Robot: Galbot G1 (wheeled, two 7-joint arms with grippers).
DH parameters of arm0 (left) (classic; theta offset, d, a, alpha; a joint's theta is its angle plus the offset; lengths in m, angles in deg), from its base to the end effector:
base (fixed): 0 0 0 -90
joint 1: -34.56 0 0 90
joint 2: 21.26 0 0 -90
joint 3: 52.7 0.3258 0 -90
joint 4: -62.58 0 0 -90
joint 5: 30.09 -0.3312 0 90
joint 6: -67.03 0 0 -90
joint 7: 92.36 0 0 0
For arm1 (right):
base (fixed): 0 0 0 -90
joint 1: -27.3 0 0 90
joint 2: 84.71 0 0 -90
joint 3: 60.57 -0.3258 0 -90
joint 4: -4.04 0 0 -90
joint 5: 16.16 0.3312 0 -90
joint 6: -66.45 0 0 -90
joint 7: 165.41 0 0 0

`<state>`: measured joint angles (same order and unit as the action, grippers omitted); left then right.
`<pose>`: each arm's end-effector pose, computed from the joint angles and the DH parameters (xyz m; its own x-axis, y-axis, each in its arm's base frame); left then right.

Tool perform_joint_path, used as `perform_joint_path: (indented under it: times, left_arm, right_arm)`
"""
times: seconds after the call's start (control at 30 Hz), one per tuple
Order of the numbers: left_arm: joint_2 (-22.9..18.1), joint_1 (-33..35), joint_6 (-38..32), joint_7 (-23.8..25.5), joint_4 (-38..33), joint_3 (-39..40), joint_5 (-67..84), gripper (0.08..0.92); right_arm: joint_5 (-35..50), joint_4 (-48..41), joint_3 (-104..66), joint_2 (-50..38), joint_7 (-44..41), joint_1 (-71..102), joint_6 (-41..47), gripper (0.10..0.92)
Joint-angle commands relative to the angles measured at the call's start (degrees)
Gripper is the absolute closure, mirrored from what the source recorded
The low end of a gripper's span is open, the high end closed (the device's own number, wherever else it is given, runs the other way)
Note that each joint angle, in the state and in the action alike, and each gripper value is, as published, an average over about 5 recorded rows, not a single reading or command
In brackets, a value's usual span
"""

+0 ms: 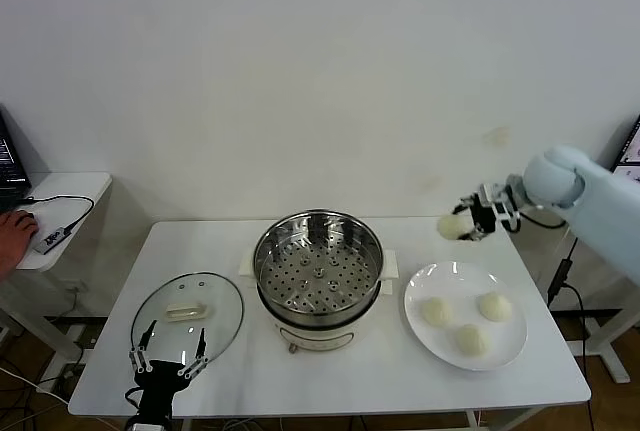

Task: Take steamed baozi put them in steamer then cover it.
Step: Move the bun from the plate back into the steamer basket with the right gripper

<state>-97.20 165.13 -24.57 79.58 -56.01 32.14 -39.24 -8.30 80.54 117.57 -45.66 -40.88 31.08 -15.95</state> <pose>0.1186 0.0660 -0.3068 -0.9897 -0.0776 0.1200 -0.0216 0.9114 0.4110 0.5035 -0.1103 -0.0228 -0.4566 -0.2937 0.8398 -0.8385 -0.1735 -0.5165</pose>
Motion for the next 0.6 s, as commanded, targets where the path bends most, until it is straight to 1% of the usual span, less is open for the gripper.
perform_joint_path:
  times: [0.03, 0.2, 0.33, 0.47, 0.6]
  left_arm:
    - [0.2, 0.0, 0.0, 0.1, 0.1, -0.2, 0.2, 0.177]
    - [0.5, 0.0, 0.2, 0.3, -0.1, -1.3, 1.8, 0.177]
    - [0.6, 0.3, 0.9, 1.1, -1.0, -1.5, 5.9, 0.177]
    - [0.4, 0.5, 2.0, 2.1, -2.1, -1.3, 11.0, 0.177]
    - [-0.4, 0.3, 2.2, 2.3, -2.5, -1.2, 11.3, 0.177]
  right_arm:
    - [8.6, 1.6, 10.0, 10.4, 1.7, -13.1, 0.0, 0.448]
    - [9.6, 1.2, 11.4, 16.5, 3.8, -11.9, -2.7, 0.448]
    - [8.9, 0.8, 13.6, 20.9, 5.0, -10.9, -7.2, 0.448]
    - [4.1, -1.3, 16.0, 24.9, 6.0, -9.5, -13.5, 0.448]
    - [-1.5, -4.4, 17.6, 28.5, 7.3, -7.3, -18.5, 0.448]
